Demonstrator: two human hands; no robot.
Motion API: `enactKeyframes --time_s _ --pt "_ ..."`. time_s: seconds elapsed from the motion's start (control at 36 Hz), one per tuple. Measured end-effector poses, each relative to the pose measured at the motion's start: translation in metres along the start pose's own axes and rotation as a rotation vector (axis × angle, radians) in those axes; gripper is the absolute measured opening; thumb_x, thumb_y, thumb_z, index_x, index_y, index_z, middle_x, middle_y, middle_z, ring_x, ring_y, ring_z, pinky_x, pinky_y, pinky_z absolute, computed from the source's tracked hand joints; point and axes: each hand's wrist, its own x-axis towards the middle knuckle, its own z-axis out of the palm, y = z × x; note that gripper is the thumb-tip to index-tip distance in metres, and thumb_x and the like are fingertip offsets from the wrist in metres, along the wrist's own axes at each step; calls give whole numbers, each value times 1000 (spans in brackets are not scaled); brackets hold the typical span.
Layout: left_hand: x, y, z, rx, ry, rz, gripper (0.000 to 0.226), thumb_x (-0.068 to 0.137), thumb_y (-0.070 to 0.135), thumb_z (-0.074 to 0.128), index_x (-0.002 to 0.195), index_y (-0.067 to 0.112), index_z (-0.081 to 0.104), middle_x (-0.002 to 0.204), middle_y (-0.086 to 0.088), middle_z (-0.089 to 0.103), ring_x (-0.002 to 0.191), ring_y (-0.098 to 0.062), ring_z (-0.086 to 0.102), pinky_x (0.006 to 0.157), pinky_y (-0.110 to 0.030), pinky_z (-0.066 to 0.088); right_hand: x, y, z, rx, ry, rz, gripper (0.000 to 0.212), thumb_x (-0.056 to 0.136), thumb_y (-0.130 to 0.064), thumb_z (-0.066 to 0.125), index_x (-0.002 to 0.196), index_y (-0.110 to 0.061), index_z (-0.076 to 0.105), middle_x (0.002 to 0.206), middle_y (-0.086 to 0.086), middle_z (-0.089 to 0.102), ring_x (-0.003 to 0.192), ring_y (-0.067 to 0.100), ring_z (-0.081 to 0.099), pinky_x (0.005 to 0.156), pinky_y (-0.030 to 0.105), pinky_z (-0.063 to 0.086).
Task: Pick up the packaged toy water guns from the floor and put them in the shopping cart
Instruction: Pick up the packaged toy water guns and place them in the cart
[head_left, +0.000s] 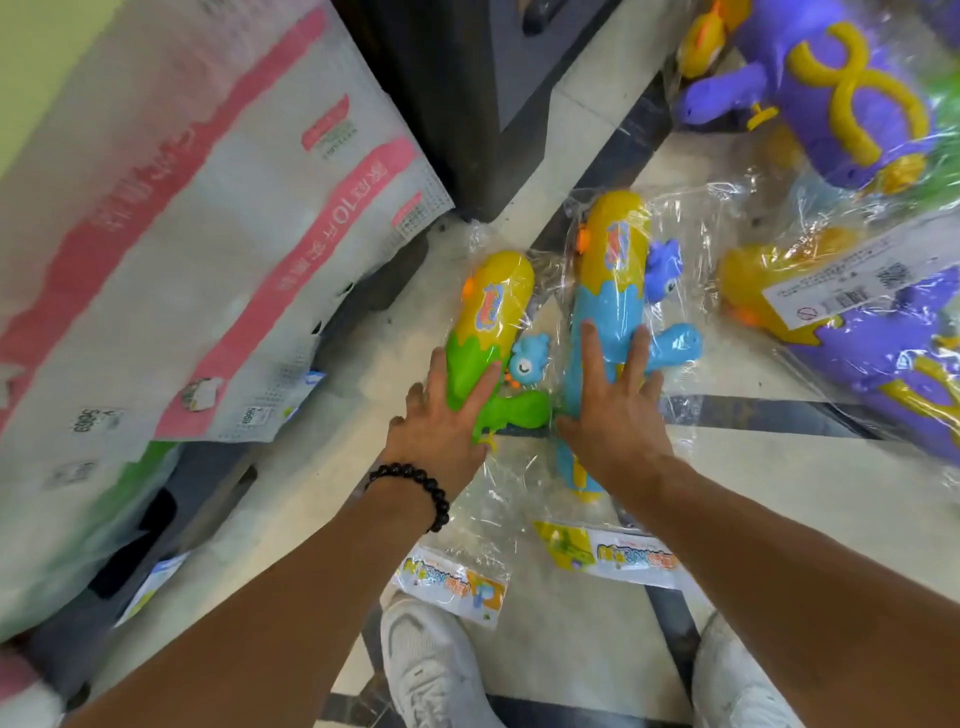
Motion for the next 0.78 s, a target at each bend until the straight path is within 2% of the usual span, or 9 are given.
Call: enactKeyframes --time_s 0.11,0.19,0.33,0.42,0.53,0.61,0.69,0.78 --pt "7 4 11 -44 10 -14 105 86 53 70 150 59 -13 163 -16 -11 123 -37 47 86 -49 58 9 0 12 98 39 28 119 89 -19 74 156 -46 -20 161 16 -33 145 63 7 105 62 40" --pt "11 2 11 -71 9 -13 104 88 51 71 150 61 -12 163 -15 -9 118 -38 49 88 -49 58 10 -1 15 118 79 36 121 88 -11 73 154 -49 -21 162 16 -33 146 64 2 101 64 44" --pt "7 3 -8 -136 -15 5 101 88 45 71 149 63 -8 161 -10 -4 116 -38 48 88 -51 56 3 1 4 144 72 42 122 85 -13 74 153 -54 -19 165 12 -25 140 60 24 104 59 42" --pt "-9 9 -25 -183 -18 -15 99 89 45 68 148 64 -9 161 -4 -3 119 -37 45 89 -51 55 -11 7 -11 155 53 43 119 86 -17 74 153 -54 -18 167 9 -20 135 57 33 104 58 43" --pt "-44 21 -52 -254 -9 -34 99 89 43 66 150 63 -10 162 1 0 122 -39 43 95 -51 52 -47 13 -38 211 19 54 118 82 -20 75 153 -54 -12 166 -5 -10 139 49 35 100 63 47" --pt "-77 31 -74 -302 -14 -50 99 88 43 67 151 61 -7 164 1 2 130 -40 41 103 -49 45 -82 13 -61 281 31 65 115 79 -24 79 157 -47 -3 165 -1 3 138 45 39 103 61 45" --pt "-115 42 -101 -357 -16 -54 99 88 44 68 150 63 -7 165 5 -3 144 -36 30 111 -47 40 -119 9 -88 353 52 71 112 79 -29 80 158 -43 1 165 2 7 132 45 46 104 59 46" --pt "-151 53 -135 -385 12 -56 99 88 45 69 150 64 -7 165 11 -4 147 -33 27 111 -49 41 -156 6 -121 403 73 70 108 80 -26 77 158 -43 4 162 -3 11 121 44 53 98 56 50"
